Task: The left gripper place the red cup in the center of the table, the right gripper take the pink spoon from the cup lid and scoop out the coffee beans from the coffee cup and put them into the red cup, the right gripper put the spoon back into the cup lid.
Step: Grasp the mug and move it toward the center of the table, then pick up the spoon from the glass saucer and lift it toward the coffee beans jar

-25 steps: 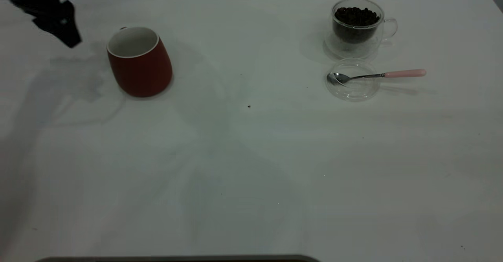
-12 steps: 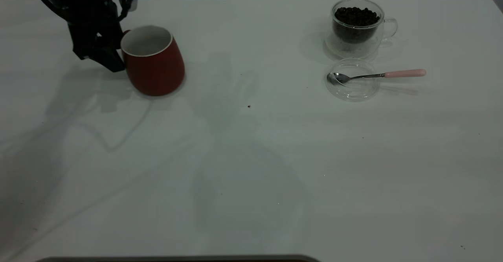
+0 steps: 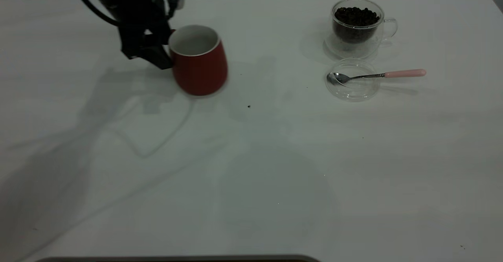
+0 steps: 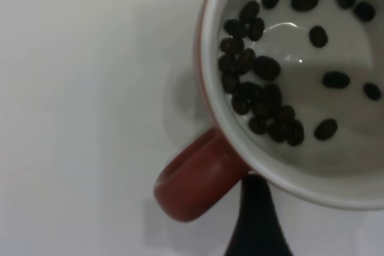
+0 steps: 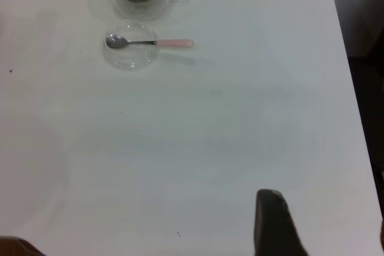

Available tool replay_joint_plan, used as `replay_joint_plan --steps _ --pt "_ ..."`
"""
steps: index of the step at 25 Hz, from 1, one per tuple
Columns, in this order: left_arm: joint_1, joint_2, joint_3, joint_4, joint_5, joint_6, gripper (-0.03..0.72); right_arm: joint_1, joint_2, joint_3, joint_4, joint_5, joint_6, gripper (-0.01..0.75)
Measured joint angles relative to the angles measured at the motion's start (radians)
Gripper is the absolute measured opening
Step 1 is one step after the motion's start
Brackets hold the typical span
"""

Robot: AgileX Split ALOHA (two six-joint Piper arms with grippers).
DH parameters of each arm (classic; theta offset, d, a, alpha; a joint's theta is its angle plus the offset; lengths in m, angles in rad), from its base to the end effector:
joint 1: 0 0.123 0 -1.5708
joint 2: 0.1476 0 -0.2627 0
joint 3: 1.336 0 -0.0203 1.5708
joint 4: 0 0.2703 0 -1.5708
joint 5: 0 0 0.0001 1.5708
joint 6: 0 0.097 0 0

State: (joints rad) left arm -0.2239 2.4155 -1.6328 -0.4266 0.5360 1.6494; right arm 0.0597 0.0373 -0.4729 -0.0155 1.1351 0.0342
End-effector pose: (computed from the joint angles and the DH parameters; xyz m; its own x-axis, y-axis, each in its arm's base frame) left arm 0.4591 -0.1256 0.0209 0.0184 0.9553 -0.2952 0.9518 0.0737 0.2978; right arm 0.0452 0.0013 0.2680 -0.5748 -0.0067 -0.8183 -0.0323 0.9994 0.0146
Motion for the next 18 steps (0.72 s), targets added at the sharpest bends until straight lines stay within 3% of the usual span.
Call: replay_joint_plan --steps 11,15,18 --pt "-0.062 0.013 -0.001 -0.077 -0.020 -0.015 0.587 0.000 0.000 0.000 0.000 0.000 0.000 0.453" --pt "-0.045 -0.028 -0.001 0.031 0.021 -0.167 0.587 0.000 0.000 0.000 0.000 0.000 0.000 0.453" --pt "-0.032 -0.112 -0.001 0.184 0.119 -0.350 0.587 0.000 0.000 0.000 0.000 0.000 0.000 0.453"
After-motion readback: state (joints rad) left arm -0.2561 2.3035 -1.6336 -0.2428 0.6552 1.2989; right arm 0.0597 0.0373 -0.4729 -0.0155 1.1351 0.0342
